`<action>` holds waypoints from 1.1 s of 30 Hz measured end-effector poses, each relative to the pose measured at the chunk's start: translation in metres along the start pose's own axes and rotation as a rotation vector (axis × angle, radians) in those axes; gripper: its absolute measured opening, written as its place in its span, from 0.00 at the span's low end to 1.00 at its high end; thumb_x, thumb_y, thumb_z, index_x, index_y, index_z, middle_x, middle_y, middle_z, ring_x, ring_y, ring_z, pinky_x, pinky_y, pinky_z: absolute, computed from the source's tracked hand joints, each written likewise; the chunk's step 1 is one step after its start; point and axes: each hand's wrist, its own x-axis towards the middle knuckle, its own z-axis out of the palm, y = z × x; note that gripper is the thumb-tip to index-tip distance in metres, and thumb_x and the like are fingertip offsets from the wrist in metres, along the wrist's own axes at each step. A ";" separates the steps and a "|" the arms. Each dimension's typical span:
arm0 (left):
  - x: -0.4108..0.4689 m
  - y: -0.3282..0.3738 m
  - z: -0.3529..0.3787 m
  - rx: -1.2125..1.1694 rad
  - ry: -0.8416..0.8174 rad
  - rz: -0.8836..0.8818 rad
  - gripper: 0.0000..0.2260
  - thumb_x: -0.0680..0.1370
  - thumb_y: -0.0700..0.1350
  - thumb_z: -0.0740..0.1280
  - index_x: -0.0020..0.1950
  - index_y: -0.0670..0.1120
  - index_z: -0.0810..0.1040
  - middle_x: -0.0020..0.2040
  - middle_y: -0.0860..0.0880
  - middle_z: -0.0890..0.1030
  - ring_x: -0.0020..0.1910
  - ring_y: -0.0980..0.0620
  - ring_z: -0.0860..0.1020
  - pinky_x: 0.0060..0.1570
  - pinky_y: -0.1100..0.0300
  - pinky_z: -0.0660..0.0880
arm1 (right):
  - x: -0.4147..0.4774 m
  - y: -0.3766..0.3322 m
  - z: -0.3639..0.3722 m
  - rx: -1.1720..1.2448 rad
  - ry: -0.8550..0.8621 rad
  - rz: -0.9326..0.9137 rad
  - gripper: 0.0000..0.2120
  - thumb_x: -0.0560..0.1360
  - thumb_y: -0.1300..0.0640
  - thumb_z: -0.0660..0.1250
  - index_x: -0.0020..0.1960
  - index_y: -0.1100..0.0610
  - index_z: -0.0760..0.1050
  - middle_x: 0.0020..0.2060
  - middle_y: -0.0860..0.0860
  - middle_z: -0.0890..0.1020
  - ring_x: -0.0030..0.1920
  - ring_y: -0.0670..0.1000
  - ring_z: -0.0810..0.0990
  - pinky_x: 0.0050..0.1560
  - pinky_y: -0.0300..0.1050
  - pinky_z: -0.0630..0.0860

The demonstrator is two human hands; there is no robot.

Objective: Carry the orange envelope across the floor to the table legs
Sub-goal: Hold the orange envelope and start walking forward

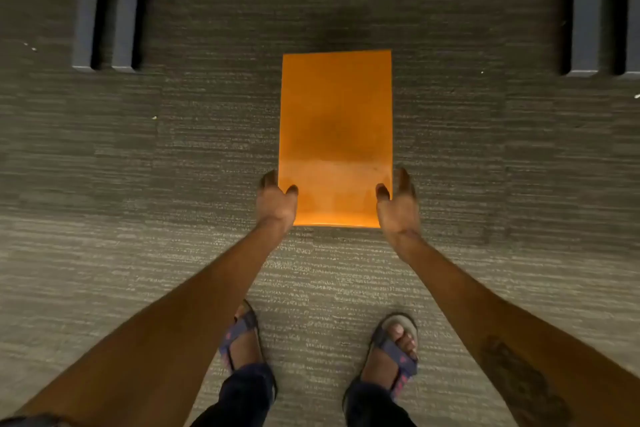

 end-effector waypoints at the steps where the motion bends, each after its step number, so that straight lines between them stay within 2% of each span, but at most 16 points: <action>1: 0.002 -0.001 0.002 0.019 0.024 -0.028 0.24 0.81 0.46 0.63 0.77 0.44 0.64 0.75 0.44 0.67 0.68 0.38 0.73 0.62 0.52 0.72 | 0.003 0.004 0.004 -0.007 0.006 0.017 0.30 0.82 0.53 0.59 0.80 0.53 0.52 0.77 0.54 0.61 0.73 0.60 0.65 0.69 0.53 0.68; 4: 0.014 -0.015 0.016 -0.003 0.047 -0.103 0.28 0.82 0.48 0.61 0.80 0.44 0.56 0.79 0.43 0.62 0.73 0.38 0.68 0.68 0.49 0.69 | 0.012 0.020 0.016 -0.046 -0.009 0.056 0.32 0.82 0.52 0.59 0.81 0.53 0.47 0.79 0.54 0.58 0.73 0.62 0.65 0.69 0.57 0.69; 6: 0.024 -0.027 0.026 -0.061 0.036 -0.174 0.28 0.83 0.49 0.59 0.81 0.44 0.54 0.79 0.41 0.62 0.73 0.36 0.68 0.70 0.46 0.69 | 0.018 0.028 0.026 -0.058 -0.014 0.073 0.32 0.82 0.51 0.58 0.81 0.54 0.45 0.80 0.54 0.56 0.74 0.62 0.64 0.71 0.56 0.67; 8: 0.031 -0.037 0.034 -0.084 0.042 -0.192 0.25 0.84 0.50 0.57 0.79 0.43 0.58 0.76 0.40 0.66 0.71 0.36 0.70 0.67 0.48 0.70 | 0.025 0.035 0.033 -0.055 0.001 0.064 0.32 0.83 0.51 0.56 0.81 0.55 0.45 0.79 0.55 0.56 0.75 0.62 0.63 0.71 0.56 0.66; 11: 0.038 -0.048 0.042 -0.143 0.072 -0.122 0.18 0.84 0.49 0.55 0.70 0.41 0.70 0.66 0.38 0.77 0.61 0.37 0.77 0.53 0.52 0.71 | 0.033 0.046 0.041 -0.052 0.002 0.013 0.30 0.84 0.49 0.54 0.81 0.55 0.46 0.78 0.57 0.59 0.74 0.63 0.64 0.70 0.58 0.67; 13: 0.042 -0.053 0.046 -0.221 0.076 -0.106 0.18 0.84 0.50 0.55 0.68 0.42 0.73 0.62 0.40 0.79 0.58 0.38 0.78 0.51 0.53 0.72 | 0.038 0.050 0.047 -0.011 0.004 0.036 0.29 0.84 0.47 0.52 0.81 0.52 0.46 0.78 0.57 0.61 0.71 0.65 0.67 0.66 0.59 0.70; 15: 0.046 -0.059 0.051 -0.340 0.053 -0.114 0.18 0.84 0.51 0.56 0.68 0.43 0.74 0.61 0.43 0.80 0.57 0.40 0.78 0.51 0.54 0.74 | 0.044 0.052 0.051 0.061 0.022 0.076 0.29 0.83 0.44 0.53 0.80 0.50 0.48 0.76 0.56 0.64 0.69 0.64 0.71 0.63 0.58 0.73; 17: 0.046 -0.060 0.053 -0.441 0.028 -0.134 0.17 0.84 0.50 0.58 0.68 0.43 0.74 0.60 0.46 0.80 0.56 0.44 0.78 0.49 0.57 0.74 | 0.048 0.051 0.052 0.167 0.038 0.125 0.27 0.82 0.43 0.55 0.78 0.50 0.56 0.72 0.55 0.71 0.65 0.62 0.74 0.59 0.54 0.74; 19: 0.045 -0.061 0.054 -0.477 0.028 -0.144 0.17 0.84 0.49 0.58 0.69 0.44 0.73 0.59 0.49 0.79 0.56 0.48 0.77 0.52 0.58 0.71 | 0.049 0.050 0.051 0.281 0.058 0.154 0.22 0.81 0.46 0.60 0.73 0.52 0.65 0.64 0.53 0.77 0.58 0.58 0.78 0.53 0.48 0.74; 22: 0.042 -0.058 0.051 -0.563 0.040 -0.161 0.16 0.84 0.47 0.57 0.71 0.46 0.72 0.60 0.51 0.78 0.56 0.49 0.75 0.56 0.59 0.69 | 0.048 0.045 0.049 0.313 0.104 0.149 0.18 0.81 0.48 0.62 0.69 0.52 0.70 0.56 0.50 0.80 0.51 0.54 0.78 0.49 0.45 0.73; 26: 0.038 -0.048 0.042 -0.625 0.076 -0.213 0.10 0.85 0.45 0.55 0.62 0.49 0.74 0.51 0.53 0.79 0.45 0.54 0.76 0.41 0.66 0.72 | 0.043 0.034 0.051 0.293 0.155 0.119 0.15 0.80 0.44 0.60 0.64 0.47 0.72 0.51 0.48 0.82 0.48 0.54 0.81 0.45 0.48 0.77; 29: 0.035 -0.040 0.027 -0.552 0.101 -0.191 0.15 0.85 0.46 0.55 0.69 0.47 0.73 0.59 0.50 0.79 0.53 0.50 0.77 0.53 0.60 0.71 | 0.038 0.021 0.048 0.266 0.188 0.061 0.15 0.80 0.42 0.59 0.64 0.45 0.73 0.52 0.46 0.81 0.46 0.53 0.81 0.43 0.47 0.75; 31: 0.037 -0.040 0.019 -0.562 0.115 -0.177 0.15 0.85 0.46 0.55 0.69 0.46 0.74 0.60 0.49 0.79 0.55 0.48 0.77 0.55 0.59 0.70 | 0.036 0.010 0.047 0.264 0.190 0.038 0.15 0.81 0.43 0.59 0.64 0.44 0.73 0.52 0.45 0.81 0.46 0.52 0.80 0.42 0.46 0.75; 33: 0.040 -0.037 0.010 -0.593 0.133 -0.157 0.15 0.84 0.46 0.56 0.67 0.47 0.75 0.60 0.48 0.81 0.56 0.44 0.79 0.55 0.54 0.75 | 0.037 -0.003 0.048 0.273 0.198 0.019 0.14 0.81 0.45 0.59 0.64 0.46 0.73 0.53 0.45 0.81 0.46 0.51 0.80 0.41 0.45 0.75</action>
